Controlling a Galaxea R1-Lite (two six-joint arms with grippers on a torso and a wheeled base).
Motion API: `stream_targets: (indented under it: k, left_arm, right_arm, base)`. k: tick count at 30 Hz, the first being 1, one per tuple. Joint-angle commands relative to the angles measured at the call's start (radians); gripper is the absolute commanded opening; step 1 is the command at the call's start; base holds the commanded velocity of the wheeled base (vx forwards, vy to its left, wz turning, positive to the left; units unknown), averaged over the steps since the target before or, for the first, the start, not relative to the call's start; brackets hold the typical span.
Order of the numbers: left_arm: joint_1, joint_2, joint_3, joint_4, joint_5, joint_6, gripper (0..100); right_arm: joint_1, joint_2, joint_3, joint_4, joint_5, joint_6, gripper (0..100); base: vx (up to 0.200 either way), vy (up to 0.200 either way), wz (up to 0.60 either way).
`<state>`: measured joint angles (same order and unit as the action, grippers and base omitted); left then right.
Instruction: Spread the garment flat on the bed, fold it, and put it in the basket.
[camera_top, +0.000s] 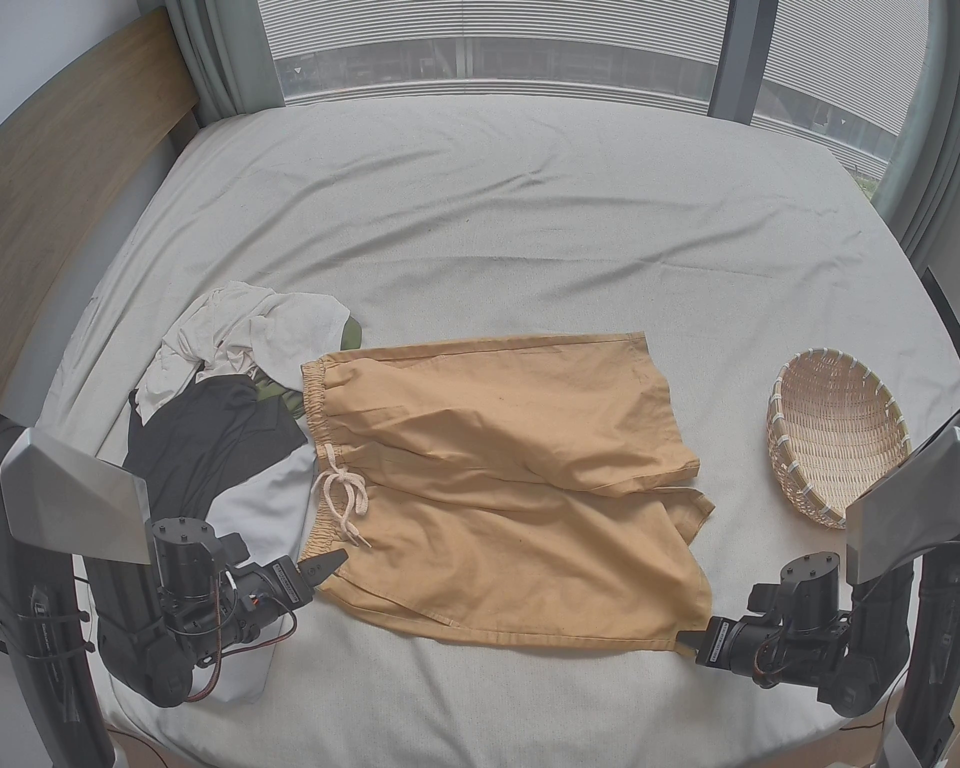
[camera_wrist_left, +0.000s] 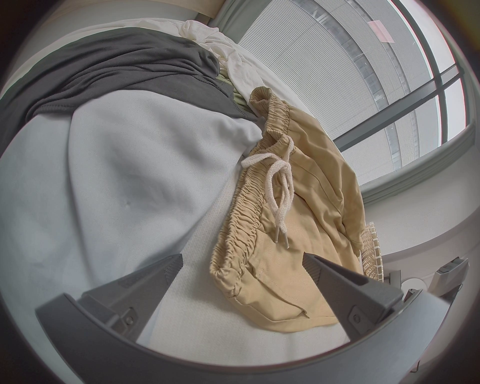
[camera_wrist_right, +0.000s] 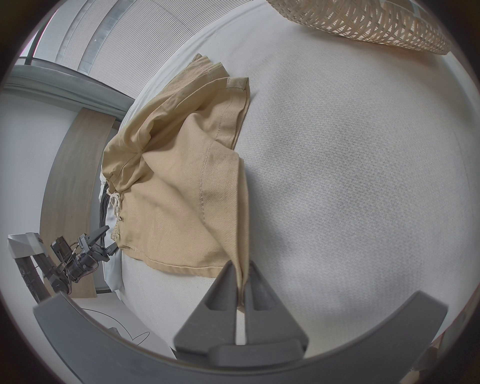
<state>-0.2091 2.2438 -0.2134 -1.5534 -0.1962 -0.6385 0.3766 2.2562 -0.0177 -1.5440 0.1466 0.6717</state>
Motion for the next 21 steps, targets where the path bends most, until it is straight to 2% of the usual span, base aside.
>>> stream_targets:
  k: [1,15,18,20,21]
  left_arm:
    - [0.002,-0.001,0.000,-0.004,0.001,0.000,0]
    - [0.005,-0.029,0.000,-0.005,-0.005,-0.001,0]
    - [0.008,-0.139,0.040,-0.002,-0.034,-0.044,0]
    - [0.008,-0.210,0.094,-0.001,-0.101,-0.064,0]
    - [0.008,-0.213,0.098,-0.001,-0.108,-0.064,0]
  right_arm:
    - [-0.001,0.002,0.010,-0.001,0.001,0.000,0]
    - [0.015,0.006,0.016,0.005,0.001,-0.001,0]
    - [0.038,-0.013,0.016,0.015,0.005,-0.011,0]
    - [0.076,-0.047,0.016,0.044,0.008,-0.014,0]
    - [0.077,-0.050,0.016,0.048,0.008,-0.014,0]
  base:
    - [0.000,0.000,0.00]
    - [0.000,0.000,0.00]
    - [0.000,0.000,0.00]
    - [0.000,0.000,0.00]
    - [0.000,0.000,0.00]
